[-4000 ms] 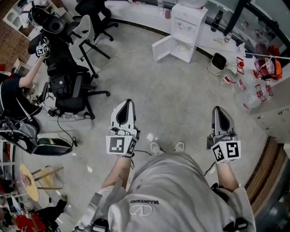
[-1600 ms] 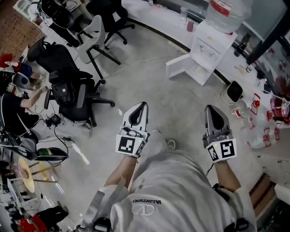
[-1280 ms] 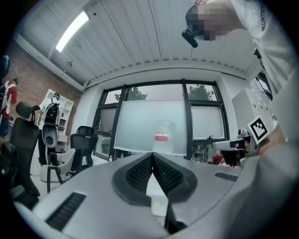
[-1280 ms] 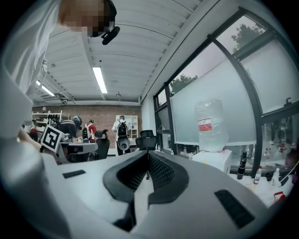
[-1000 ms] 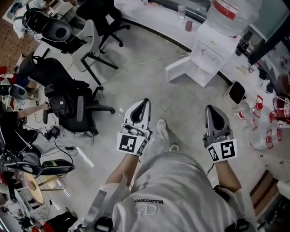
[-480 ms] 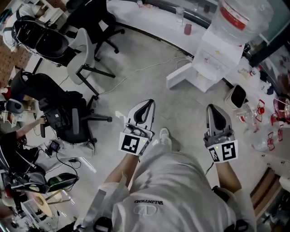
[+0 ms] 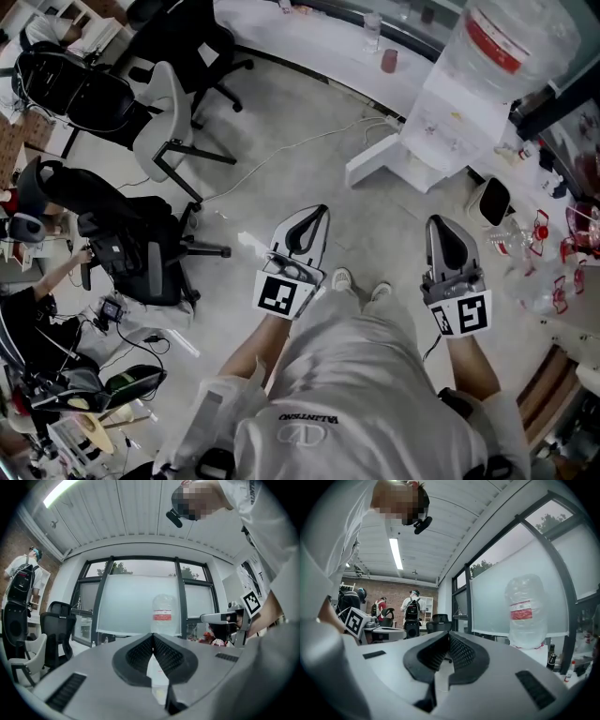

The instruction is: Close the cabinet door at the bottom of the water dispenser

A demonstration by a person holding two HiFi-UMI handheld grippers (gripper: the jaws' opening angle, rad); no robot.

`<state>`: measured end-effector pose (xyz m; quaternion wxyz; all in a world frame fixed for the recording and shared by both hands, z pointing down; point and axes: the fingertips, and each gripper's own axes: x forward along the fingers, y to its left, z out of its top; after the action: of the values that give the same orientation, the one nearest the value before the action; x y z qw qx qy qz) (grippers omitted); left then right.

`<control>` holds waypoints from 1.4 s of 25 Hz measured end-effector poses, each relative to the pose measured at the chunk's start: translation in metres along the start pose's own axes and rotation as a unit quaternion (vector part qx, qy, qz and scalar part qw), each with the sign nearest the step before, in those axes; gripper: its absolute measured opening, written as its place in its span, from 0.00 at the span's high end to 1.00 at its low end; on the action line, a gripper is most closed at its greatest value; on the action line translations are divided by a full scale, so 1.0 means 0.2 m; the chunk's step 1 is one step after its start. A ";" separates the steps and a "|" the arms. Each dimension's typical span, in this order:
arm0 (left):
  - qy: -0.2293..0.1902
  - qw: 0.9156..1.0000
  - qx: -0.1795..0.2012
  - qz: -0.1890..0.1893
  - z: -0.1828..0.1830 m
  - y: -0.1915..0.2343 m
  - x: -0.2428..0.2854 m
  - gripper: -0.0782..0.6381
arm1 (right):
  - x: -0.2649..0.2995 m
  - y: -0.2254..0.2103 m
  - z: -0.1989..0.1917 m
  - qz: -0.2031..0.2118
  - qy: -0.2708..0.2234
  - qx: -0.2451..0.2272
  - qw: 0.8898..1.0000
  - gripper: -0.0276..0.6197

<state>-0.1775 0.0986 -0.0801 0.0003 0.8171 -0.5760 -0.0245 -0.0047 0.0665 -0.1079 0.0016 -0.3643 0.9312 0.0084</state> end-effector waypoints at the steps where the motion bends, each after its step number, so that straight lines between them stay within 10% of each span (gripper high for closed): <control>1: 0.003 1.000 0.000 0.001 -0.02 0.00 0.02 0.89 | 0.01 -0.02 -0.01 0.000 0.002 -0.003 1.000 0.93; 9: 0.004 1.000 -0.004 0.023 -0.36 0.05 0.20 0.89 | 0.17 -0.14 -0.40 0.030 0.015 -0.004 0.999 0.93; 25: -0.009 0.999 0.039 0.024 -2.25 0.36 0.78 0.89 | 0.87 -0.31 -2.33 0.118 0.007 0.022 0.993 0.93; 35: -0.019 0.997 0.069 -0.005 -3.00 0.48 0.99 0.89 | 1.14 -0.35 -3.16 0.148 0.017 0.004 0.989 0.93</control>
<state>-0.1774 -0.1376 0.5134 -0.0671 0.8173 -0.5724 -0.0006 -0.1221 -0.1495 0.5212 -0.0138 -0.2223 0.9749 -0.0008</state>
